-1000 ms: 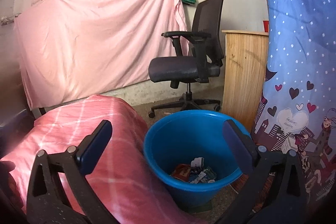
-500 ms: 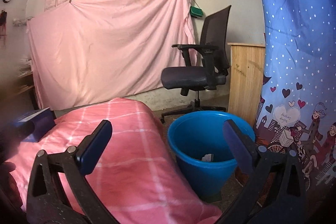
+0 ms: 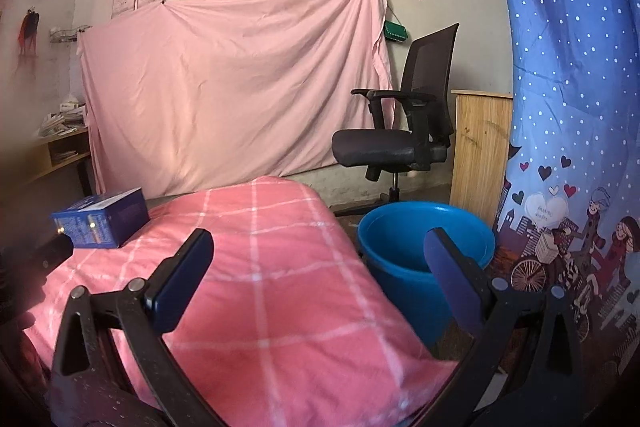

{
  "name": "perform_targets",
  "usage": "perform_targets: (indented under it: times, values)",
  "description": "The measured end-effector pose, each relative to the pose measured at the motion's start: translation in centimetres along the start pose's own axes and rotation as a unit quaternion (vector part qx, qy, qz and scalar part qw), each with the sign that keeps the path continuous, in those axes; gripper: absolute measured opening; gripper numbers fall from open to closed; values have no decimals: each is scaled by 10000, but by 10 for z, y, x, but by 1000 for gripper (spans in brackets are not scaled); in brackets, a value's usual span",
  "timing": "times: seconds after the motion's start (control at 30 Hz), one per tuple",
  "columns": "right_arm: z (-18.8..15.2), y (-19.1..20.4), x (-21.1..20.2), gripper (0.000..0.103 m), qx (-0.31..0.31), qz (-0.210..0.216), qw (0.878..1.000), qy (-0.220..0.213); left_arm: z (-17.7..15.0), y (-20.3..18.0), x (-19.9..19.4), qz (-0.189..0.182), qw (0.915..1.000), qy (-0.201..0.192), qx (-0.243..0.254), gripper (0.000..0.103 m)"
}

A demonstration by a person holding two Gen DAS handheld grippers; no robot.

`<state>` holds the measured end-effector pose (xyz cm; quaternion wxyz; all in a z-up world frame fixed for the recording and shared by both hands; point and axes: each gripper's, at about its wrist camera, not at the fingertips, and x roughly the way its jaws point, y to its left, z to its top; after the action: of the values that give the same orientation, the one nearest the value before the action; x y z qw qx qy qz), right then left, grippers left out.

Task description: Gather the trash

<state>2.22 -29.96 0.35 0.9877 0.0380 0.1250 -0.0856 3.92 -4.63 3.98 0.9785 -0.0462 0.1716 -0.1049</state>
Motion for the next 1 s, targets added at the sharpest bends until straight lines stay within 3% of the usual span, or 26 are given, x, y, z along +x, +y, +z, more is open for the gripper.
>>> perform_targets:
  times: [0.37,1.0]
  values:
    - [-30,28,-33,103,-110,-31,9999,50,-27,20,-36,152,9999,-58,-51,101]
    - [-52,24,-20,103,-38,-48,9991,409,-39,24,-26,375,9993,76,23,102]
